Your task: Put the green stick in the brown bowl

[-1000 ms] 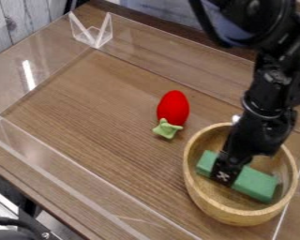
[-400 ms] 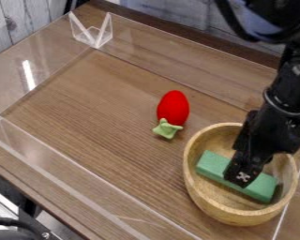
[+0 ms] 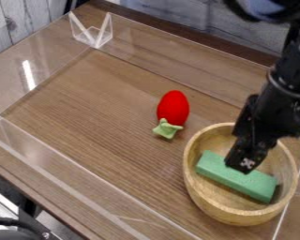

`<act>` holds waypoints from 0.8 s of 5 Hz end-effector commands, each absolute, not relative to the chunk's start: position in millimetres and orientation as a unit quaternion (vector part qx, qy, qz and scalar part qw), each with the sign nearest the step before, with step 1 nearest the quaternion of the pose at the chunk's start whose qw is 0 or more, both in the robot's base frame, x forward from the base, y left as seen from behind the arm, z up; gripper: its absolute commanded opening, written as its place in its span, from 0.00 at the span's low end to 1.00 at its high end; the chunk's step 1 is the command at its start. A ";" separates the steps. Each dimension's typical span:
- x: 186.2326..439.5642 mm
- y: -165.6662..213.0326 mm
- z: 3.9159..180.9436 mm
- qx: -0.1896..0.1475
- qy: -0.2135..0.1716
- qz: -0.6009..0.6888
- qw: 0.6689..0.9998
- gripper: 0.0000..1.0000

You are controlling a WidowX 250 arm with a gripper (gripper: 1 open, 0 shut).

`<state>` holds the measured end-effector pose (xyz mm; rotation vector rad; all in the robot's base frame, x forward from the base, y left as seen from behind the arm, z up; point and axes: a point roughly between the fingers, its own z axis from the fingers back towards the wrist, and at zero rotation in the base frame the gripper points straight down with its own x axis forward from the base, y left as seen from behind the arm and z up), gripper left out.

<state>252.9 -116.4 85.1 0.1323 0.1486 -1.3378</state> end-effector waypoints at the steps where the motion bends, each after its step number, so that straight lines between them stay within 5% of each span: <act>1: 267.8 -112.0 121.4 0.080 0.030 -0.593 0.800 1.00; 2: 273.7 -103.5 135.2 0.089 0.027 -0.567 0.818 1.00; 4: 280.6 -104.8 130.1 0.091 0.023 -0.569 0.817 1.00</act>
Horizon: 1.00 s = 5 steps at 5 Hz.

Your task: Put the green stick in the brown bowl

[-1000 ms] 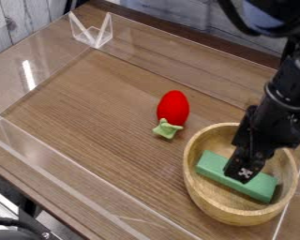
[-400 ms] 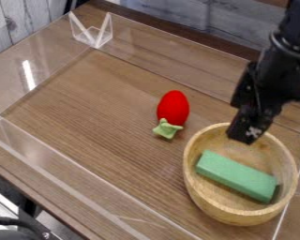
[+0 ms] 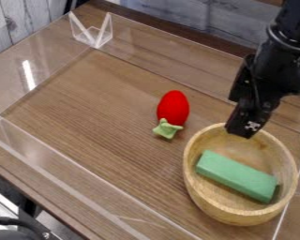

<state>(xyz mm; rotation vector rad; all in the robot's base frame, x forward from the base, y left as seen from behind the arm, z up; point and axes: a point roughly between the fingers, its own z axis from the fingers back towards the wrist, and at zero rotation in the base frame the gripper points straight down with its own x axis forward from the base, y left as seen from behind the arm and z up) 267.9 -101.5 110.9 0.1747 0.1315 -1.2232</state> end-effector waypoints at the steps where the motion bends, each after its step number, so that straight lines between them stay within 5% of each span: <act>1: 276.4 -101.0 117.3 0.091 0.022 -0.567 0.818 1.00; 5: 269.3 -99.0 94.0 0.108 0.008 -0.552 0.827 1.00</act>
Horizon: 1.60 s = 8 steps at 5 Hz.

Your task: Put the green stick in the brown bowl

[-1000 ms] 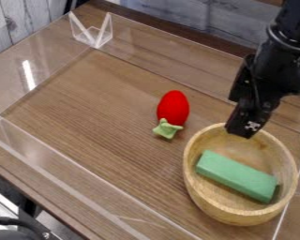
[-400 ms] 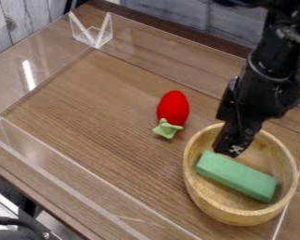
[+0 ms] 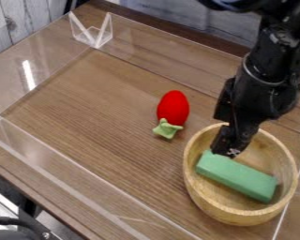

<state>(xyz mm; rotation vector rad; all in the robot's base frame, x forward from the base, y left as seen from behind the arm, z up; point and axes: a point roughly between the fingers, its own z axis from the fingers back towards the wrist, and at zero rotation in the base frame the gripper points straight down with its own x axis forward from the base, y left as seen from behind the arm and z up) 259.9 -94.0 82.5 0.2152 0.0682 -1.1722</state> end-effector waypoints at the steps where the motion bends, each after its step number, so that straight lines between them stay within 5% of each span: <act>1: 274.3 -103.5 86.6 0.113 0.004 -0.551 0.827 1.00; 3: 282.5 -73.4 109.0 0.128 -0.012 -0.491 0.862 1.00; 6: 326.7 -21.6 143.2 0.126 -0.129 -0.289 0.940 1.00; 8: 328.9 -6.8 139.3 0.104 -0.173 -0.139 0.970 1.00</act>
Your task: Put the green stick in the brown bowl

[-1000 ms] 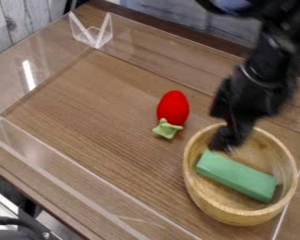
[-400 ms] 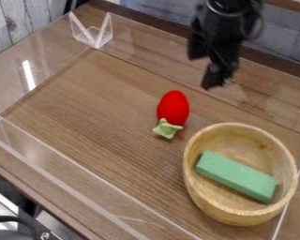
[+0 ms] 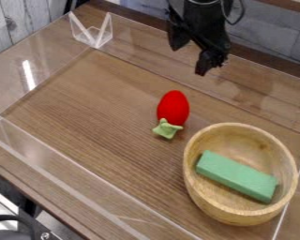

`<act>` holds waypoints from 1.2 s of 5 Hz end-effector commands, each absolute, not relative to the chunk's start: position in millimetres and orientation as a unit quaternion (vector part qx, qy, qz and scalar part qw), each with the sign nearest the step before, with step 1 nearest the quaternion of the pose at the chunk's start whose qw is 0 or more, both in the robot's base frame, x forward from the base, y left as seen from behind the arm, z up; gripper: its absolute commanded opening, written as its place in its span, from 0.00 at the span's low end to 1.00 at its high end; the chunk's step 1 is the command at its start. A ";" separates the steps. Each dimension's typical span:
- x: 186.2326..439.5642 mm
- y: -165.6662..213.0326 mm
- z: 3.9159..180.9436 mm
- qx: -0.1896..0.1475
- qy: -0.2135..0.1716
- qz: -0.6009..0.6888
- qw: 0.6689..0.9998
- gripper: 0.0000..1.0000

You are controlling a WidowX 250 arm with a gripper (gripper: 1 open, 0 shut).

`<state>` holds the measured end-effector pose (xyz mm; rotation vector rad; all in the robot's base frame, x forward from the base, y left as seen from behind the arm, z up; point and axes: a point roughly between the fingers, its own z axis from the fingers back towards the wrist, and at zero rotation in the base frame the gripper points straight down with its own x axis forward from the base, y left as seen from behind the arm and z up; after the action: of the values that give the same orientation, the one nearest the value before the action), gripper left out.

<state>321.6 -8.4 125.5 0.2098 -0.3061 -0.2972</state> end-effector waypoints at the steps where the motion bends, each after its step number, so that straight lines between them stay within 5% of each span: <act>1: 335.5 -7.8 135.5 0.093 -0.176 -0.134 0.971 1.00; 6: 362.9 -20.5 117.1 0.054 -0.177 -0.120 0.975 1.00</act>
<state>349.2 -22.0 95.0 0.1061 -0.2874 -0.2542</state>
